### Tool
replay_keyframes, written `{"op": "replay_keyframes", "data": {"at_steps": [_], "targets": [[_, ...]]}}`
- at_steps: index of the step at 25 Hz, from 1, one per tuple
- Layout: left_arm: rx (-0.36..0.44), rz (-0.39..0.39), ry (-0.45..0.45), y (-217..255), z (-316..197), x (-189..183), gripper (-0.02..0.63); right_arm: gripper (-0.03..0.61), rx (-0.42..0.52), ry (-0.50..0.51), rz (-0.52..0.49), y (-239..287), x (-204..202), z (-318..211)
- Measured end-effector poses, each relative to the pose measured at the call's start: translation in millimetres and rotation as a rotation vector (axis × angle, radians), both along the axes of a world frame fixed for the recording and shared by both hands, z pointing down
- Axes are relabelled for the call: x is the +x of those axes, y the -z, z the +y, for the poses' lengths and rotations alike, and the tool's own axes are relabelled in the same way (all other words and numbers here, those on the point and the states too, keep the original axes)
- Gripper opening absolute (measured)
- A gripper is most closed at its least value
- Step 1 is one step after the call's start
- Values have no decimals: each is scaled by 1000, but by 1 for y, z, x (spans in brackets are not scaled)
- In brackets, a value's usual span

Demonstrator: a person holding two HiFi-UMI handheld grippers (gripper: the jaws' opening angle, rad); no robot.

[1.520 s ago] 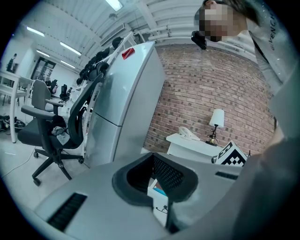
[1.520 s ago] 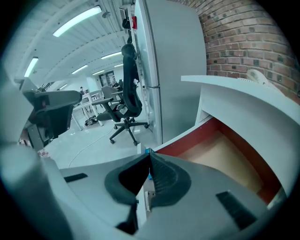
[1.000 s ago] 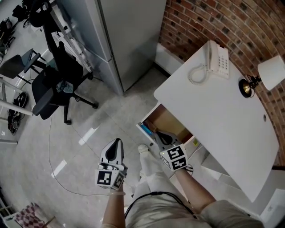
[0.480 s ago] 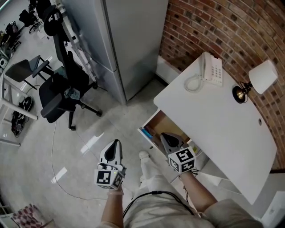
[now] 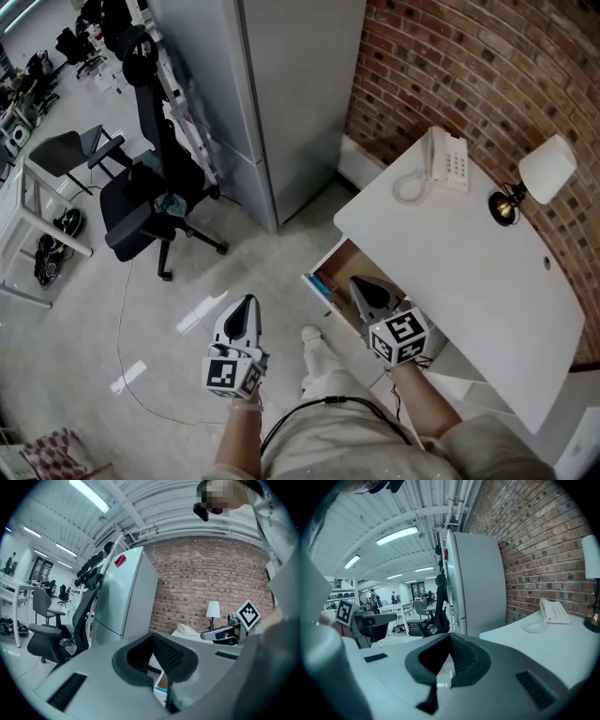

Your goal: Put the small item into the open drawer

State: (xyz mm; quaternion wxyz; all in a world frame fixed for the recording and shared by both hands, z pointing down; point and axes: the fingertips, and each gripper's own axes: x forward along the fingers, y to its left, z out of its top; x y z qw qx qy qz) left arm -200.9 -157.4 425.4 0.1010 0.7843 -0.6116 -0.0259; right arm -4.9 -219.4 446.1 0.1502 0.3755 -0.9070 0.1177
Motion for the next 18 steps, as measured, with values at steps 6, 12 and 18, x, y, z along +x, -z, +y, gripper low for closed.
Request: {"op": "replay_keyframes", "data": {"at_steps": [6,12,18], "targets": [[22,-7,20,16,9,-10,5,6,42,8,-26,23,-4,3],[52,-10,39,34,16,-20,5,6,79,16,-23,42,-3,8],[73,-10,58,47,23,-24,5,6,103,14,-41,57,-1,10]]}}
